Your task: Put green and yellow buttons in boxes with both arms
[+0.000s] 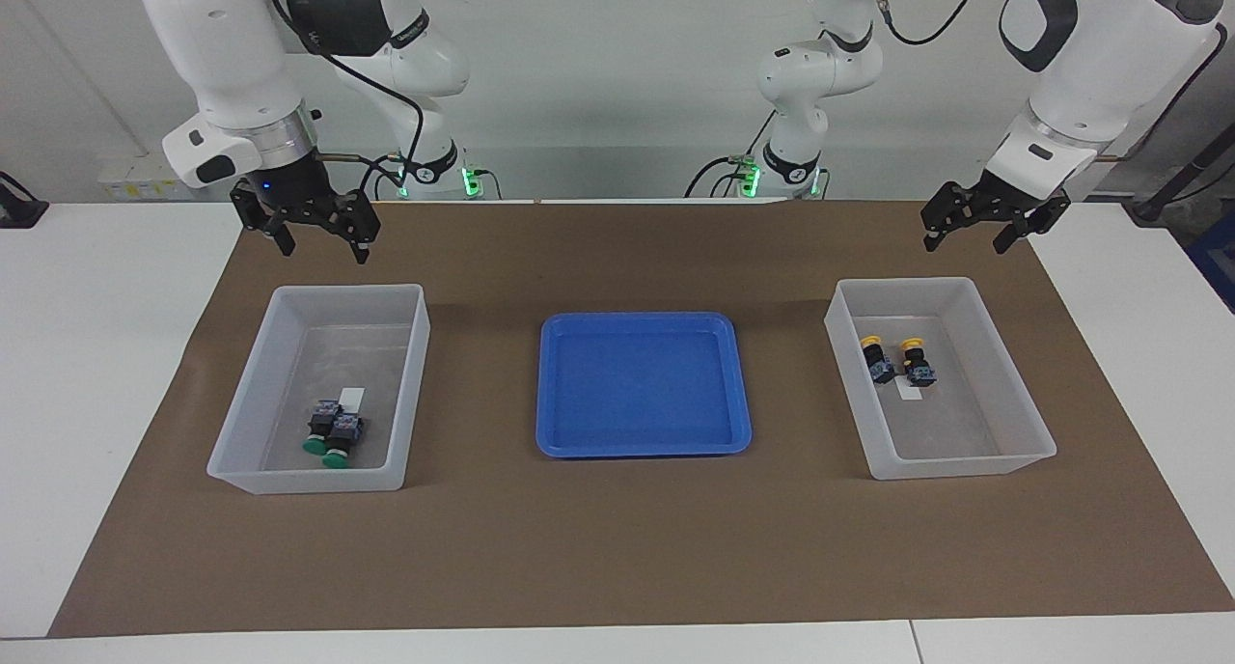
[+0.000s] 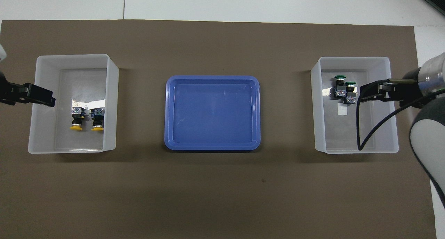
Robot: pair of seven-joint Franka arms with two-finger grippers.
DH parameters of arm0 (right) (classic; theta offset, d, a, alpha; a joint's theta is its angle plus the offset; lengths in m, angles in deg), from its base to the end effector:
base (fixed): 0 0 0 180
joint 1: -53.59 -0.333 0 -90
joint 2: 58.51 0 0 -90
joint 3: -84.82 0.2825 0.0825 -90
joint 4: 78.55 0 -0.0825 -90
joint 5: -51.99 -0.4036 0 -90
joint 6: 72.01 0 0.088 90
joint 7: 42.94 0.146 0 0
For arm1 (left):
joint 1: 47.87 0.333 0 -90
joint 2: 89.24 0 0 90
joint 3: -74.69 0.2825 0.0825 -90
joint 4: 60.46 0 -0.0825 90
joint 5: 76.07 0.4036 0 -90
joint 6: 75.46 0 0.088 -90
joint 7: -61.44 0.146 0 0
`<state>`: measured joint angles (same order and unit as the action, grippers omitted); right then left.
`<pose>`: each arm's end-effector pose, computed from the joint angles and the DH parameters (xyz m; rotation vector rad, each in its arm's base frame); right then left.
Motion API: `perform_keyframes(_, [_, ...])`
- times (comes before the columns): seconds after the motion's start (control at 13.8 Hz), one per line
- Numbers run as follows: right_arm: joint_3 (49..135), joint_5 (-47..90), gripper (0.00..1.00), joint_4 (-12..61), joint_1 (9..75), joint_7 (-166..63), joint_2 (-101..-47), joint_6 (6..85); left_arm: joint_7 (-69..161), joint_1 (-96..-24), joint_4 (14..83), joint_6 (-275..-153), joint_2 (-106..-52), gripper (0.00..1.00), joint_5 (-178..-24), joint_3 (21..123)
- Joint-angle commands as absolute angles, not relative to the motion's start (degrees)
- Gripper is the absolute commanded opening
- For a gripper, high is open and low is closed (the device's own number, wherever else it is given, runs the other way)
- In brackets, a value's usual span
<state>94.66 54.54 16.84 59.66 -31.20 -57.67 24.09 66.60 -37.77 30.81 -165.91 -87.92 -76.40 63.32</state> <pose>0.5783 0.0325 0.5234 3.0914 -0.2089 0.0510 0.5782 -0.0127 0.5288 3.1246 -0.1753 -0.0572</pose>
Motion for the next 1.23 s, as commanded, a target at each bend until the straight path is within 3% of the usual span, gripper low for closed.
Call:
perform_keyframes(0.0, [95.28, 52.95, 1.00, 16.81, 59.57, -32.74, -57.46, 25.63, 67.15, -37.33, 33.58, -167.57, -90.30, 1.00, -76.51, 63.35])
perform_keyframes(0.51, [87.90, 53.39, 1.00, 16.81, 51.75, -32.65, -56.49, 24.76, 67.15, -37.24, 33.58, -167.57, -90.30, 1.00, -76.51, 63.44])
perform_keyframes(1.16, [87.54, 52.60, 1.00, 17.78, 51.21, -33.00, -56.76, 24.06, 67.24, -37.15, 33.49, -167.74, -90.30, 1.00, -76.51, 63.53])
